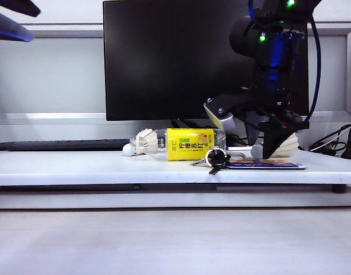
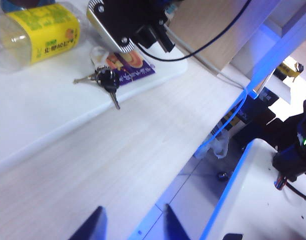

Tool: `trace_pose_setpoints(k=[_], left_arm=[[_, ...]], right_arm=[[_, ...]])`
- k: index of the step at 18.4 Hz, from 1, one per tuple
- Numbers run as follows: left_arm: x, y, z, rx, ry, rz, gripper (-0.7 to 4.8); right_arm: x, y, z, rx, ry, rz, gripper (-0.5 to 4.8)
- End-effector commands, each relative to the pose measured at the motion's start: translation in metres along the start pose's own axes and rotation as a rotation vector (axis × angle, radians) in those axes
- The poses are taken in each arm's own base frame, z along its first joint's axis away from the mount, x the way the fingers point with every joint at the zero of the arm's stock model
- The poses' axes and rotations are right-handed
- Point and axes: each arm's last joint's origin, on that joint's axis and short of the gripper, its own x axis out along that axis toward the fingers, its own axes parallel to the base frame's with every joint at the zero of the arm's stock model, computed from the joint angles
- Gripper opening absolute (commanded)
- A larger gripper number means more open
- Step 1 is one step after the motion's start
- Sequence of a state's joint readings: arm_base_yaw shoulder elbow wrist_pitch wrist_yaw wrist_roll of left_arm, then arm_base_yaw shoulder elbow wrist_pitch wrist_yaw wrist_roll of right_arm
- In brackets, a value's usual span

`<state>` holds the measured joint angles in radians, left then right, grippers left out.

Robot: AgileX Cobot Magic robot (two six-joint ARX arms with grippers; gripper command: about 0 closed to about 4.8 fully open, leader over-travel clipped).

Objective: Stack the badminton balls on the table vertically.

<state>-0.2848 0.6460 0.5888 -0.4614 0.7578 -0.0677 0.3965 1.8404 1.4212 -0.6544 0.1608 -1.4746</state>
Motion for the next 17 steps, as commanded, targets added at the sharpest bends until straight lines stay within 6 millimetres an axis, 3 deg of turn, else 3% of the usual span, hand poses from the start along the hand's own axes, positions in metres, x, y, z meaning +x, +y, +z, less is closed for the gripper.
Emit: trace_pose_setpoints(k=[1,15,17], left_arm=[[0.0,0.0,0.001,0.011,-0.002,-0.002,1.58],[0.0,-0.001,0.001,0.007,0.002,-0.003,1.58],[0.0,-0.001,0.001,0.007,0.002,-0.003,1.58]], right_arm=[[0.002,-0.002,-0.005,0.012,0.005,-0.002,2.6],[0.02,0.002,-0.008,0.026,0.012,0.051,2.03],[0.02,0.002,-0.008,0.026,0.013,0.053,1.75]])
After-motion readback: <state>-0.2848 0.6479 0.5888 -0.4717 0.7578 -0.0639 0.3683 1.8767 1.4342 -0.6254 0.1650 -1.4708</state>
